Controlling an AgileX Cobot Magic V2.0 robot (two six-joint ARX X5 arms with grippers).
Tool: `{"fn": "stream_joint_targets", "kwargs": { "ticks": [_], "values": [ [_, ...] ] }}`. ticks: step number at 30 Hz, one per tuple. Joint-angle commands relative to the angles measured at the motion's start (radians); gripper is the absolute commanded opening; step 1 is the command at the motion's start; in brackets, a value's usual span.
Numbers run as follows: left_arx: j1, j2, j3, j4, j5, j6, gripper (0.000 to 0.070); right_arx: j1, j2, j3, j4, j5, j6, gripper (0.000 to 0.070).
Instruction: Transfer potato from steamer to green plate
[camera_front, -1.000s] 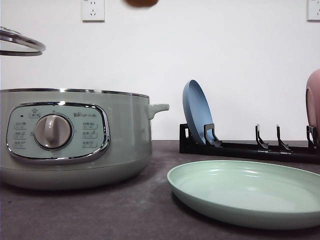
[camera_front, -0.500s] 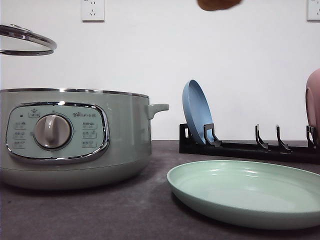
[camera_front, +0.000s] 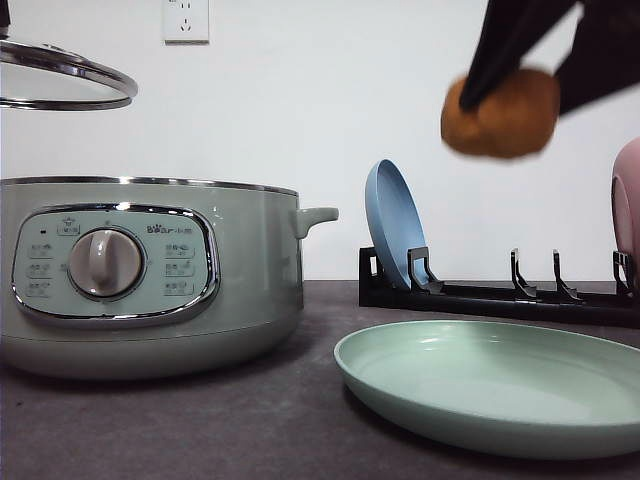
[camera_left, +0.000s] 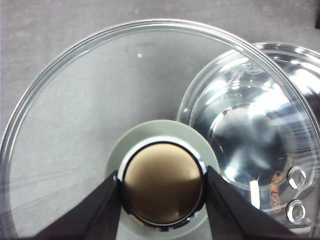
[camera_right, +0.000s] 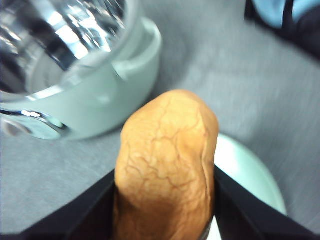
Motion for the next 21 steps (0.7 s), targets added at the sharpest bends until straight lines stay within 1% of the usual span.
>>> {"fn": "stream_joint_targets", "kwargs": {
  "ticks": [1, 4, 8, 13, 21],
  "values": [
    [-0.007, -0.011, 0.028, 0.034, 0.003, -0.005, 0.0003, 0.008, 0.008, -0.034, 0.052, 0.003, 0.08, 0.0245],
    [-0.013, -0.011, 0.028, 0.034, 0.003, -0.005, 0.0003, 0.013, 0.014, -0.108, 0.115, 0.017, 0.123, 0.0245],
    [-0.021, -0.011, 0.028, 0.034, 0.003, -0.005, 0.0003, 0.014, 0.032, -0.183, 0.17, 0.027, 0.15, 0.0245],
    [-0.025, -0.011, 0.028, 0.034, 0.004, -0.005, 0.0003, 0.014, 0.076, -0.219, 0.191, 0.032, 0.154, 0.0246],
    [-0.035, -0.011, 0.028, 0.033, 0.005, -0.005, 0.0003, 0.014, 0.192, -0.225, 0.227, 0.034, 0.153, 0.0251]
  ]
}}
